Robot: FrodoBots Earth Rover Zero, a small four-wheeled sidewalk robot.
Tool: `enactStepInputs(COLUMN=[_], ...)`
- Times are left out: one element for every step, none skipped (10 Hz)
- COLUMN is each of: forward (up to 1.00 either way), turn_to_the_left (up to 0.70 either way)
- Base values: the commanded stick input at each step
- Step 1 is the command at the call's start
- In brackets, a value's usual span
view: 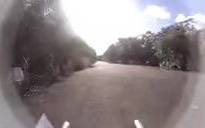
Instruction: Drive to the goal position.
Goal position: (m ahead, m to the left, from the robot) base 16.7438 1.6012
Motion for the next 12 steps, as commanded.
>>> enactStepInputs(forward=[0.70, 0.70, 0.70, 0.70, 0.70, 0.70, 0.70, 0.70, 0.70, 0.70, 0.70, 0.70], turn_to_the_left=[0.00, 0.00, 0.00, 0.00, 0.00, 0.00, 0.00, 0.00, 0.00, 0.00, 0.00, 0.00])
